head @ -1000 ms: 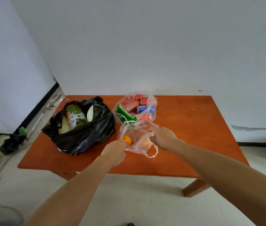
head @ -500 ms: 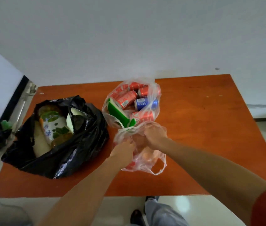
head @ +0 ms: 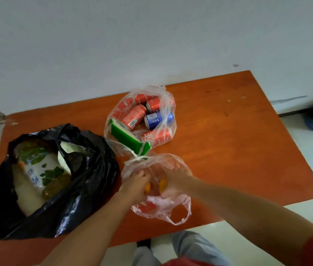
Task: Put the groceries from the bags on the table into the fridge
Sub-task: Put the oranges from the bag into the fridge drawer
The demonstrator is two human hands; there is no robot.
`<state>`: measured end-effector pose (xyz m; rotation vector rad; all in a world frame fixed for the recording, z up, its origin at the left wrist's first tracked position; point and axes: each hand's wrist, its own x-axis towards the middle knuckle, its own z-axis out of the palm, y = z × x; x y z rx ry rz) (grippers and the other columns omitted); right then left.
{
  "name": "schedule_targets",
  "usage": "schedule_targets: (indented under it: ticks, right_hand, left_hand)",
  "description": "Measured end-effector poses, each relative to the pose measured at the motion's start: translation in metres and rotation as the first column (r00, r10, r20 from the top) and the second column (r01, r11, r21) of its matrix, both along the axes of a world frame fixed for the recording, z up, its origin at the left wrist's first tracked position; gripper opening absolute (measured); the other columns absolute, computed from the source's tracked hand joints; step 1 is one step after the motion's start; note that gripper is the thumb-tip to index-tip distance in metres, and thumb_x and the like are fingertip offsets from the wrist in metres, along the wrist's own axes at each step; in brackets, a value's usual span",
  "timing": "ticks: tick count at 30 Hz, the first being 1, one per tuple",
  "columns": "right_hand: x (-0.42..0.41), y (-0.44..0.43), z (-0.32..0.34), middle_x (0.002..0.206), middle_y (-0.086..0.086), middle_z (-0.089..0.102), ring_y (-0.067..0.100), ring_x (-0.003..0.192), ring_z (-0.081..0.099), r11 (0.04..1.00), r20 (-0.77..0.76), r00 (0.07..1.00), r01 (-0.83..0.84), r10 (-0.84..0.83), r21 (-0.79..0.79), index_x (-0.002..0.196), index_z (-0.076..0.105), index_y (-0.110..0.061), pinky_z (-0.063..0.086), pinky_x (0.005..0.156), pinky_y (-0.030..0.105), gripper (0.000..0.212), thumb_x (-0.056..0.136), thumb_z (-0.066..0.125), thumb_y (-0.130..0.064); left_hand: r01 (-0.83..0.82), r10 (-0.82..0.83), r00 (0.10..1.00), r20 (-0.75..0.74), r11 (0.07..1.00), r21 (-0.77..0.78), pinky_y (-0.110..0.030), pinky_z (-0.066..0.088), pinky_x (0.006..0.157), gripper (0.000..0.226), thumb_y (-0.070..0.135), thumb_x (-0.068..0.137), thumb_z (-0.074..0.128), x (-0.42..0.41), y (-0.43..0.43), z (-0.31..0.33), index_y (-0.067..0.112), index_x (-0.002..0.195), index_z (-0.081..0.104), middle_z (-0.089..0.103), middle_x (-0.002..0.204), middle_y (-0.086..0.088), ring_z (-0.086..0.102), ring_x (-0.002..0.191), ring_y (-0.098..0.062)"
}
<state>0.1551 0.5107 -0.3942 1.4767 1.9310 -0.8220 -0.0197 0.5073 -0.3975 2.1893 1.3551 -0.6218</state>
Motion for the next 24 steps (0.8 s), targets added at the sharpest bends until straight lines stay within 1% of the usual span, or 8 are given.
schedule_targets:
  ticks: [3,5,7,8,10,14,20,24]
  right_hand:
    - [-0.005,-0.005,0.005,0.158,0.005,0.028,0.027,0.146,0.022,0.991,0.002,0.992,0.128,-0.129,0.028,0.15,0.032,-0.025,0.022,0.117,0.04,0.093,0.074,0.068,-0.063]
    - [-0.006,-0.008,0.012,0.153,0.003,0.035,0.026,0.141,0.033,0.938,-0.114,0.937,0.338,-0.329,0.08,0.147,0.037,-0.024,0.036,0.11,0.037,0.096,0.068,0.074,-0.063]
    - [-0.003,-0.011,0.024,0.126,0.003,0.06,0.024,0.116,0.058,0.825,-0.249,0.827,0.547,-0.505,0.144,0.128,0.057,-0.021,0.049,0.082,0.031,0.077,0.063,0.076,-0.058]
    - [0.0,-0.012,0.032,0.109,0.002,0.066,0.024,0.101,0.063,0.768,-0.302,0.771,0.621,-0.561,0.16,0.113,0.061,-0.019,0.047,0.07,0.03,0.063,0.063,0.076,-0.055]
    - [0.004,-0.016,0.056,0.092,-0.001,0.063,0.022,0.084,0.063,0.65,-0.417,0.669,0.73,-0.615,0.211,0.099,0.056,-0.018,0.046,0.061,0.031,0.051,0.065,0.077,-0.051]
    - [0.026,-0.036,0.109,0.095,-0.003,0.058,0.017,0.084,0.058,0.472,-0.553,0.571,0.818,-0.607,0.327,0.11,0.048,-0.024,0.054,0.07,0.034,0.058,0.068,0.08,-0.049]
    - [0.103,-0.124,0.166,0.11,0.0,0.052,0.019,0.09,0.054,0.355,-0.459,0.605,0.777,-0.651,0.52,0.128,0.043,-0.027,0.047,0.071,0.032,0.066,0.074,0.076,-0.045]
    - [0.156,-0.224,0.193,0.106,0.0,0.051,0.019,0.088,0.053,0.197,-0.452,0.502,0.801,-0.737,0.566,0.126,0.046,-0.026,0.049,0.074,0.034,0.066,0.071,0.078,-0.042]
  left_hand:
    - [0.019,-0.02,0.999,0.044,1.0,0.019,-0.038,0.044,0.091,0.056,0.031,0.08,0.07,-0.009,0.005,0.001,0.027,0.129,0.044,0.046,0.131,0.001,0.045,0.124,-0.025]
    - [0.07,-0.077,0.994,0.078,0.993,0.093,-0.039,0.04,0.098,0.056,0.038,0.08,0.069,-0.016,0.009,0.007,0.024,0.128,0.046,0.045,0.135,-0.001,0.042,0.128,-0.027]
    - [0.131,-0.152,0.98,0.125,0.979,0.159,-0.042,0.032,0.106,0.063,0.042,0.08,0.068,-0.022,0.013,0.018,0.023,0.134,0.043,0.041,0.141,-0.001,0.034,0.133,-0.029]
    - [0.139,-0.163,0.976,0.143,0.976,0.166,-0.043,0.031,0.108,0.066,0.042,0.081,0.068,-0.023,0.016,0.024,0.022,0.137,0.041,0.04,0.142,-0.002,0.033,0.134,-0.029]
    - [0.159,-0.196,0.963,0.186,0.968,0.194,-0.042,0.036,0.105,0.066,0.04,0.082,0.069,-0.027,0.021,0.045,0.021,0.138,0.04,0.041,0.139,-0.003,0.039,0.13,-0.027]
    - [0.196,-0.27,0.932,0.242,0.937,0.291,-0.038,0.047,0.093,0.069,0.038,0.078,0.073,-0.021,0.034,0.093,0.021,0.137,0.042,0.046,0.134,-0.003,0.049,0.121,-0.024]
    - [0.332,-0.493,0.824,0.279,0.82,0.467,-0.038,0.048,0.087,0.058,0.044,0.072,0.074,0.065,0.016,0.159,0.02,0.121,0.052,0.05,0.115,0.0,0.051,0.108,-0.022]
    - [0.483,-0.692,0.68,0.243,0.672,0.561,-0.032,0.048,0.084,0.055,0.035,0.072,0.073,0.157,-0.043,0.191,0.02,0.121,0.054,0.053,0.113,-0.002,0.05,0.104,-0.02]
